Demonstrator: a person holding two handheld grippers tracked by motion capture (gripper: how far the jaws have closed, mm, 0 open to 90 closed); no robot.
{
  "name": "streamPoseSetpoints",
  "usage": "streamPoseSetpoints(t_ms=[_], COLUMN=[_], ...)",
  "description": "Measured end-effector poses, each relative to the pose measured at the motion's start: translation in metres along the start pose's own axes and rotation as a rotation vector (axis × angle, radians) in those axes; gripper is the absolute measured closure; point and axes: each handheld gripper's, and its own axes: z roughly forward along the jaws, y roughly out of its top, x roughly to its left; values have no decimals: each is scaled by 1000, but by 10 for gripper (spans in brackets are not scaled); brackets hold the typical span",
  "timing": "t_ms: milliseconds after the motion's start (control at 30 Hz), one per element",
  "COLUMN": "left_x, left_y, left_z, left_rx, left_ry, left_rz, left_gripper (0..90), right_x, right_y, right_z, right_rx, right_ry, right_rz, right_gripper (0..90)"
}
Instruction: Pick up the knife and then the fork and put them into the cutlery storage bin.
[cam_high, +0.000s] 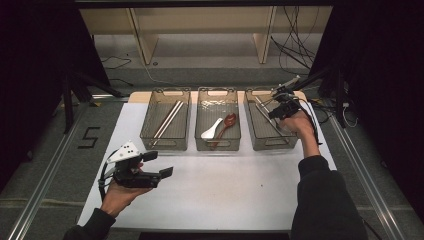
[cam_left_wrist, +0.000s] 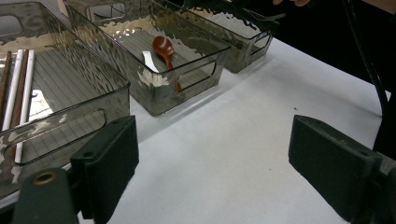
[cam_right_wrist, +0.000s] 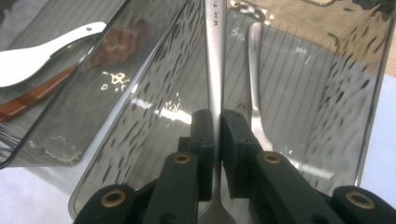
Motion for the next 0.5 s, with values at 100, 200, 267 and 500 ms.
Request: streamPoseSetpoints(t_ms=[100,200,267,500], left_x=[0,0,0,0], left_y=[0,0,0,0], left_z=[0,0,0,-1], left_rx=[0,0,1,-1], left_ry=[-1,-3,-3,1], left_rz=[2,1,1,2], left_gripper=[155,155,155,155], right_x=[1,3,4,4], right_y=[2,4,4,-1], right_z=[5,8,8,-1], right_rx=[4,-12,-15,-38], right_ry=[-18,1,8,41], right_rz=[1,4,-3,-11], right_gripper=[828,737,690,604])
